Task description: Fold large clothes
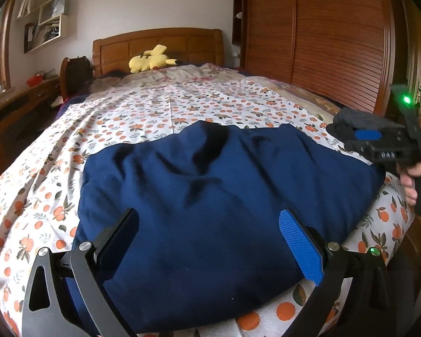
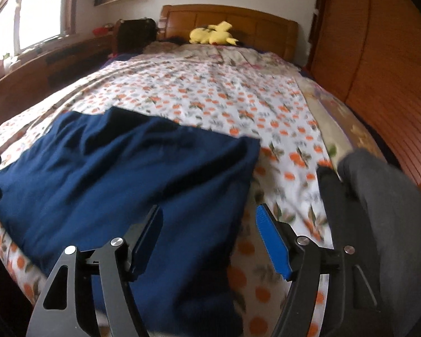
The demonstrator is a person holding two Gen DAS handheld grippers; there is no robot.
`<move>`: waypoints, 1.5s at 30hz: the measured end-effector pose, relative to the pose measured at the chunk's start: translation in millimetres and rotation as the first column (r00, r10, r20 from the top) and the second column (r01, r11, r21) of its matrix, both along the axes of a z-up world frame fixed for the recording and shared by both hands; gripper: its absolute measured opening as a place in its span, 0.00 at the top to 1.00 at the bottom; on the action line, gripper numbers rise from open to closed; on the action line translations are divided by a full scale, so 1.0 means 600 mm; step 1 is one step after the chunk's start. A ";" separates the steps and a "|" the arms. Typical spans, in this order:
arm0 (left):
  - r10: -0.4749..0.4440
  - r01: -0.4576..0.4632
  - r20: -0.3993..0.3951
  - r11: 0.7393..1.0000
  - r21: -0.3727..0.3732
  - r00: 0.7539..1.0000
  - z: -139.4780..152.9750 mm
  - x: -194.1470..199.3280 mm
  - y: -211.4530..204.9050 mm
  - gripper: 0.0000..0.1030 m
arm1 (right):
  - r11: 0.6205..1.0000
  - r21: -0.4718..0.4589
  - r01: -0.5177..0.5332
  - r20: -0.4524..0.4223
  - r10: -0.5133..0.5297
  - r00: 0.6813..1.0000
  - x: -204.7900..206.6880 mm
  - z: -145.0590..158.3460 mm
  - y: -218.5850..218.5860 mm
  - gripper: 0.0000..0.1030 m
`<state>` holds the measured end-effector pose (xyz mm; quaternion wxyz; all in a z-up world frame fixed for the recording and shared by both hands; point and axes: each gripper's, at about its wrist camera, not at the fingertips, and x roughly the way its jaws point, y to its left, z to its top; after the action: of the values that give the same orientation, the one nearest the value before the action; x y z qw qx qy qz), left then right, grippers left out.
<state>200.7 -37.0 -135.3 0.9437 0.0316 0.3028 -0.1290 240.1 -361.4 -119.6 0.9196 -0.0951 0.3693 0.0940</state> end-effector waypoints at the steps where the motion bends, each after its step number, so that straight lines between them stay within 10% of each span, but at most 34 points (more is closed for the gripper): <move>1: -0.004 0.004 -0.001 1.000 0.003 1.000 -0.001 -0.002 -0.004 0.03 | 1.000 0.004 0.009 -0.006 -0.009 1.000 -0.006 -0.005 -0.005 0.35; 14: -0.062 0.064 -0.041 0.996 0.059 0.997 -0.040 -0.012 -0.052 0.03 | 0.985 0.143 0.092 -0.124 -0.074 0.990 -0.045 -0.060 -0.045 0.22; 33: -0.053 0.064 -0.114 0.994 0.092 0.992 -0.080 0.008 -0.060 0.03 | 0.965 0.263 0.005 -0.123 0.028 0.992 -0.059 -0.047 -0.028 0.80; 45: -0.004 0.005 -0.032 1.000 0.021 0.999 -0.022 -0.016 0.010 0.03 | 0.955 0.269 -0.127 0.044 0.120 0.992 -0.058 0.060 0.053 0.90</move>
<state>190.9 -30.7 -148.7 0.9381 0.0403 0.3191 -0.1283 205.2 -329.7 -83.3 0.9212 0.0074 0.3340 0.1997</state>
